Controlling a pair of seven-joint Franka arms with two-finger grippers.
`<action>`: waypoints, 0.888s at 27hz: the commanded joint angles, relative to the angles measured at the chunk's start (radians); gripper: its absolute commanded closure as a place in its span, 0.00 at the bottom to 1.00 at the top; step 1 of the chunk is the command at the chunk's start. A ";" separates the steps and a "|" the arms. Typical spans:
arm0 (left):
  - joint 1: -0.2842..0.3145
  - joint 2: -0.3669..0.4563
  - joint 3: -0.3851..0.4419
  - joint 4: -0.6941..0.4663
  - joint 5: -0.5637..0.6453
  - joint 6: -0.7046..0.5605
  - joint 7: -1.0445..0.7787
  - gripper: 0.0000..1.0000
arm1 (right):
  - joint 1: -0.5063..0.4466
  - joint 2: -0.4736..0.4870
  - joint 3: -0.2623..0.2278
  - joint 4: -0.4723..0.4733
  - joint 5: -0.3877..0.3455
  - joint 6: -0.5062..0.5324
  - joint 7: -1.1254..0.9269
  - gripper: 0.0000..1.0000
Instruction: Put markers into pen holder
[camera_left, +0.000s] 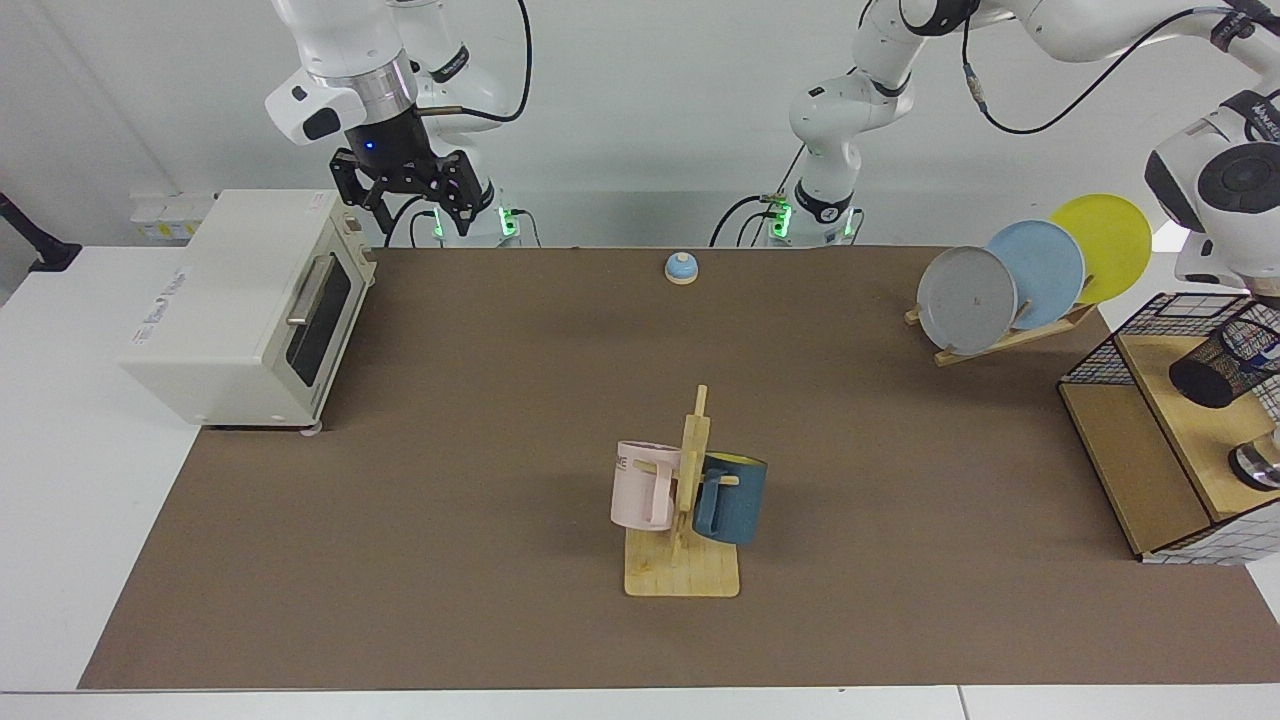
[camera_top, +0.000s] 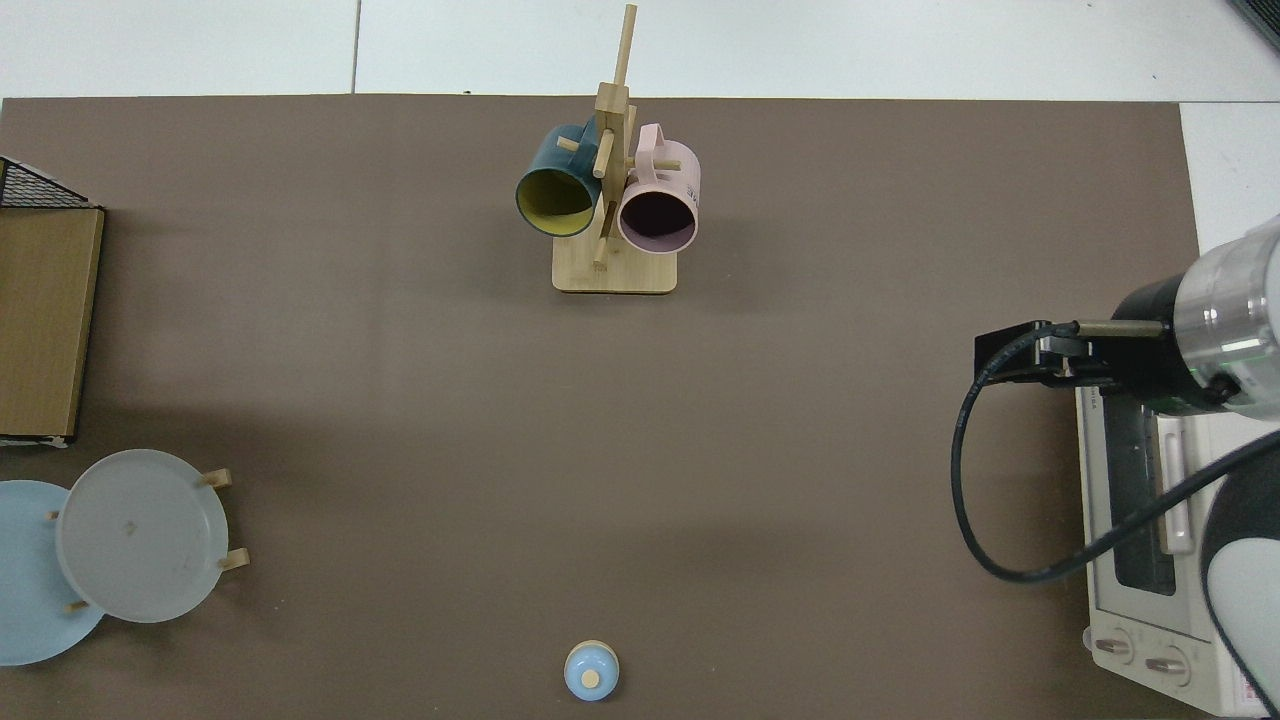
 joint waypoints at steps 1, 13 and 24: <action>0.001 0.002 -0.002 -0.031 -0.025 0.027 -0.015 1.00 | -0.015 -0.023 0.006 -0.028 0.008 0.026 -0.030 0.00; -0.001 0.027 -0.002 -0.035 -0.025 0.029 -0.016 1.00 | -0.015 -0.023 0.006 -0.030 0.008 0.026 -0.030 0.00; -0.001 0.028 -0.002 -0.046 -0.026 0.029 -0.009 1.00 | -0.015 -0.023 0.006 -0.030 0.008 0.026 -0.030 0.00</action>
